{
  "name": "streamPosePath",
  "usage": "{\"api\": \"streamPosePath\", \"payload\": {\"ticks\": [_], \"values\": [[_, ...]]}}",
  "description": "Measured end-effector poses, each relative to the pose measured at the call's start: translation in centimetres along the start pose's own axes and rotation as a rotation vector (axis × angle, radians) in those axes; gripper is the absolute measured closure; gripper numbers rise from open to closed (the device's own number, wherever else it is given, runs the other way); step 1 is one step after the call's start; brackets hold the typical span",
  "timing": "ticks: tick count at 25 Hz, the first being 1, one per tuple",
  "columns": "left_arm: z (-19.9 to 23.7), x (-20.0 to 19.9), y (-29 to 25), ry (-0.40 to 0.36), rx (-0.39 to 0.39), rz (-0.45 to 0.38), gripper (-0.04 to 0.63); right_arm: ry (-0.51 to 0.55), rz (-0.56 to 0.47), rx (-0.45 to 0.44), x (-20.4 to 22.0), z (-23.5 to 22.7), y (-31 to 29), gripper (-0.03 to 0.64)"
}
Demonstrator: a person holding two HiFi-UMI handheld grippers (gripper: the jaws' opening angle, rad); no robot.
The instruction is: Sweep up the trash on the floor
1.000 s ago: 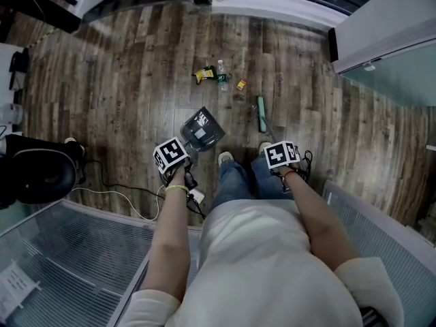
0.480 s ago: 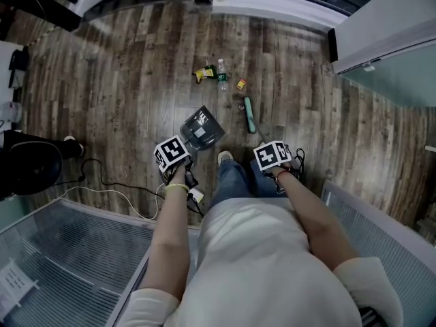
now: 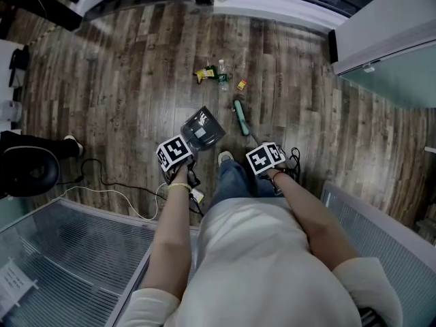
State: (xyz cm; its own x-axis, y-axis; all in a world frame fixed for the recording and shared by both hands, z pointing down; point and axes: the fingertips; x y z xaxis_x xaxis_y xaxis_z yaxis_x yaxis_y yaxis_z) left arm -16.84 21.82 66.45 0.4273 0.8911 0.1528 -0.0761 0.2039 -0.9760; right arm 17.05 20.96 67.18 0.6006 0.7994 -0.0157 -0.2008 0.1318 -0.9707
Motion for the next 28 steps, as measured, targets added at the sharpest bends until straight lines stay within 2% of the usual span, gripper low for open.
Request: {"api": "streamPosePath", "payload": {"ticks": [28], "values": [[0.9,-2.4,-0.6,0.007,0.002,0.03,0.499,0.093,-0.015,-0.045,-1.1,2.9,1.1,0.515]]}}
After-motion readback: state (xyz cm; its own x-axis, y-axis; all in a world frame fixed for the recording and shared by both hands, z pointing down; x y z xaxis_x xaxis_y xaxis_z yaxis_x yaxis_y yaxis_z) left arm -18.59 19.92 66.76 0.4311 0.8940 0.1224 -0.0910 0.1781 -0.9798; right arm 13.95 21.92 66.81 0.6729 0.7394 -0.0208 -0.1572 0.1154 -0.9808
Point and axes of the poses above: the fingertips, and each gripper's own axes: y backward along the fingers, z to its left, x out of its underside, and after that the axes turned 13 degrees about x, right-handed
